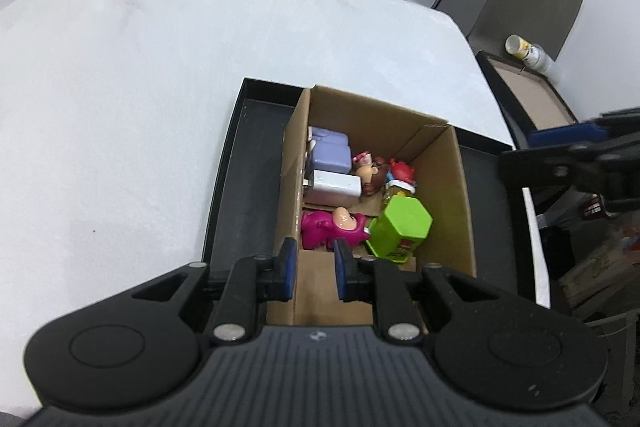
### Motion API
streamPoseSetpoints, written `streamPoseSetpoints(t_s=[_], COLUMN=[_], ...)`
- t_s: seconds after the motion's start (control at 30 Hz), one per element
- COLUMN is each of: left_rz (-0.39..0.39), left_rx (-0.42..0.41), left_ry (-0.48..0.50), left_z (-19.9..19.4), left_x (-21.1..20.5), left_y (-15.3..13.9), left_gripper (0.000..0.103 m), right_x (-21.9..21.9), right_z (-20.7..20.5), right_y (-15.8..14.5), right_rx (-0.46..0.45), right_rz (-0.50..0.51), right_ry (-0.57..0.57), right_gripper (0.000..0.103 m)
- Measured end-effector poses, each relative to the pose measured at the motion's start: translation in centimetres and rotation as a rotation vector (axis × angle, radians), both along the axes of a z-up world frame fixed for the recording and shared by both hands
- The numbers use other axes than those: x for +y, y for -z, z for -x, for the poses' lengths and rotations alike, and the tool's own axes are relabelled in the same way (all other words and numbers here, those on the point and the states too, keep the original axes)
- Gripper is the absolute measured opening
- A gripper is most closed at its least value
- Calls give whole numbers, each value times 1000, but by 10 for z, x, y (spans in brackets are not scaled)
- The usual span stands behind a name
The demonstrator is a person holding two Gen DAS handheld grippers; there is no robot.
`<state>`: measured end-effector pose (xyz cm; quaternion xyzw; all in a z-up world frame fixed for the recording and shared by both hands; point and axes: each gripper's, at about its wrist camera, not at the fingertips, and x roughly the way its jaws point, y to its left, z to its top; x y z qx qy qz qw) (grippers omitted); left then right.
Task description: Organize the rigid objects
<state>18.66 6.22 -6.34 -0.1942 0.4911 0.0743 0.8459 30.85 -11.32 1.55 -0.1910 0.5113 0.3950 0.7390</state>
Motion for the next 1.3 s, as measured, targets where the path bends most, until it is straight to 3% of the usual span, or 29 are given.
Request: streamPoseSetpoints(t_s=[0.2, 0.47, 0.57, 0.87, 1.0, 1.17, 1.3], left_rz=[51, 17, -29, -21, -27, -62, -62], left_rx=[-32, -74, -98, -152, -186, -242, -247], left_ry=[-16, 4, 26, 54, 76, 97, 87], left_z=[21, 47, 58, 91, 106, 126, 137], left_x=[4, 3, -1, -6, -9, -13, -9], left_y=[-26, -57, -70, -103, -118, -132, -133], left_gripper=[22, 46, 57, 77, 82, 84, 85], right_x=[-37, -86, -102, -125, -138, -149, -156], right_z=[18, 65, 79, 124, 150, 169, 183], right_y=[-40, -89, -100, -122, -130, -116, -112], right_rx=[-20, -80, -97, -191, -245, -241, -317], right_rz=[-56, -127, -151, -188, -234, -276, -289], right_ry=[99, 233, 287, 412, 443, 490, 503], right_gripper=[76, 95, 96, 100, 103, 103, 103])
